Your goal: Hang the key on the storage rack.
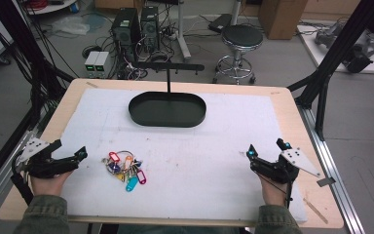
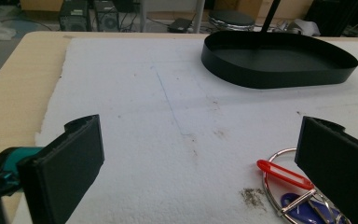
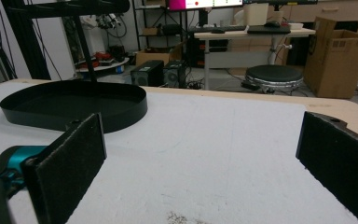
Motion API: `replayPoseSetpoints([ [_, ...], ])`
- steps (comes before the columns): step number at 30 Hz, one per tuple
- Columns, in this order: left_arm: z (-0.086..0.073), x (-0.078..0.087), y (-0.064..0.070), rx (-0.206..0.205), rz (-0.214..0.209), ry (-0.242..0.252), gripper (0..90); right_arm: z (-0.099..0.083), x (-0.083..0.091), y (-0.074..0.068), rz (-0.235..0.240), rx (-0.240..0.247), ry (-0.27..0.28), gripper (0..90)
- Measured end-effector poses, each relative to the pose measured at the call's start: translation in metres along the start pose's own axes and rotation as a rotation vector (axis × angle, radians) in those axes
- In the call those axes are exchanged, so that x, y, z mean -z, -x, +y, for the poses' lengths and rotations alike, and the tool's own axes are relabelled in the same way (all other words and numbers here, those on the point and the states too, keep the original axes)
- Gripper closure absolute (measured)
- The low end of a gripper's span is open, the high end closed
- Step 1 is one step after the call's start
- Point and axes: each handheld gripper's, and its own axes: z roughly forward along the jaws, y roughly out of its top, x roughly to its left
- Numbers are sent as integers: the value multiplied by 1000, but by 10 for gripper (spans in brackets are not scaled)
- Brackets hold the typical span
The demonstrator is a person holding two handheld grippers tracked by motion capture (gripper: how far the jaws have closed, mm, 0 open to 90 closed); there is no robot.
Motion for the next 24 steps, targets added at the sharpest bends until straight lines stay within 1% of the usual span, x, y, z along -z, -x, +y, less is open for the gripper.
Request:
replayPoseSetpoints([
  [6,0,1,0,1,-1,3,17,0,0,0,-4,4,-4,4],
  [9,0,0,0,1,-5,-7,17,0,0,0,-4,4,-7,4],
  [22,0,-1,1,1,-14,-9,17,-1,-2,0,6,7,-17,4],
  [24,1,-1,2,-5,-19,-12,17,-1,-2,0,6,9,-20,4],
])
